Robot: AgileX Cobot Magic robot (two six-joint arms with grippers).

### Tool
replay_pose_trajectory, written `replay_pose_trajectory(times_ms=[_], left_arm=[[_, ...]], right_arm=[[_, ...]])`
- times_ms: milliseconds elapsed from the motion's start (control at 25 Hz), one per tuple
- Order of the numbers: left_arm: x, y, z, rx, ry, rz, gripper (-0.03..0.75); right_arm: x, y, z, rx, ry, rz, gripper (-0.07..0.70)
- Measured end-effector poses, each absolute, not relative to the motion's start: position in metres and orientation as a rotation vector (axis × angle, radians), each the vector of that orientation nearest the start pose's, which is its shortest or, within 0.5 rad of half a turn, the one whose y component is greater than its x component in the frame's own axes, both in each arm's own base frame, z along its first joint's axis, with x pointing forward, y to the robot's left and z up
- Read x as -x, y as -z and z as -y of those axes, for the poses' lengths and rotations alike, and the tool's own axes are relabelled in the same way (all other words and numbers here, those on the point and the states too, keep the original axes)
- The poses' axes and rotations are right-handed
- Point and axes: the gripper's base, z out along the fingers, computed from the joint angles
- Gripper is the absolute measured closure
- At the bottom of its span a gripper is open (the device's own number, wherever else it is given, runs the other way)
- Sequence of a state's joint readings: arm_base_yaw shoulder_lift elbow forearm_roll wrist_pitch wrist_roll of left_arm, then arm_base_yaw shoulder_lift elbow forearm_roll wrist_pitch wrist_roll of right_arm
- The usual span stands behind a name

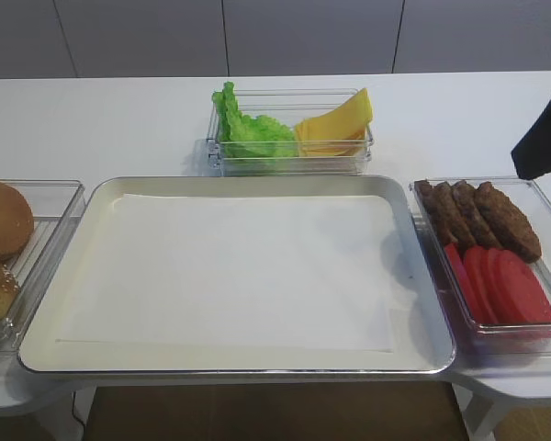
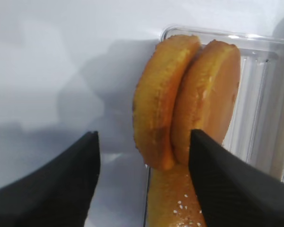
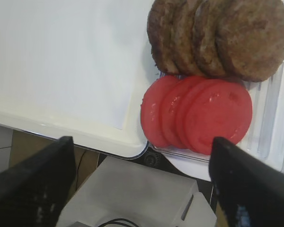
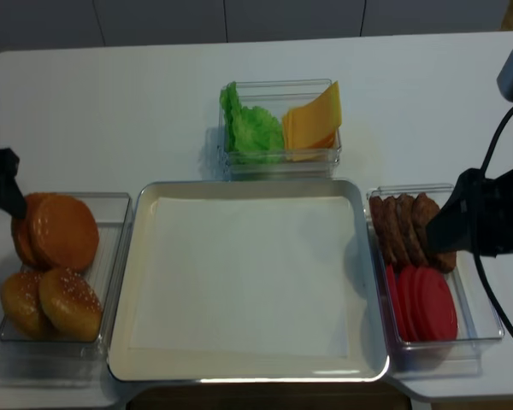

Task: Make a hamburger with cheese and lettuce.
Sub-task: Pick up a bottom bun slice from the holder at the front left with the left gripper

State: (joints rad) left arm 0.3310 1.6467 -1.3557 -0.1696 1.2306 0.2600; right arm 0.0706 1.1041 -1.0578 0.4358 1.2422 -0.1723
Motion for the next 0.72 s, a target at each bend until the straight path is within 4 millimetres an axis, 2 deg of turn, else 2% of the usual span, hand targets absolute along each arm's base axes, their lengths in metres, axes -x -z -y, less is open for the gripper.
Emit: replay_pose_trajectory(times_ms=[480, 720], left_arm=[[-0.3084, -0.2837, -0.0956, 0.189, 0.187, -2.947, 0.283], [-0.3117, -0.2762, -0.0973, 0.197, 0.202, -2.966, 0.284]], right_arm=[[-0.1849, -0.3482, -0.0555, 0.277, -0.593, -2.687, -0.064], [-0.1849, -0.3482, -0.0555, 0.277, -0.593, -2.687, -0.064]])
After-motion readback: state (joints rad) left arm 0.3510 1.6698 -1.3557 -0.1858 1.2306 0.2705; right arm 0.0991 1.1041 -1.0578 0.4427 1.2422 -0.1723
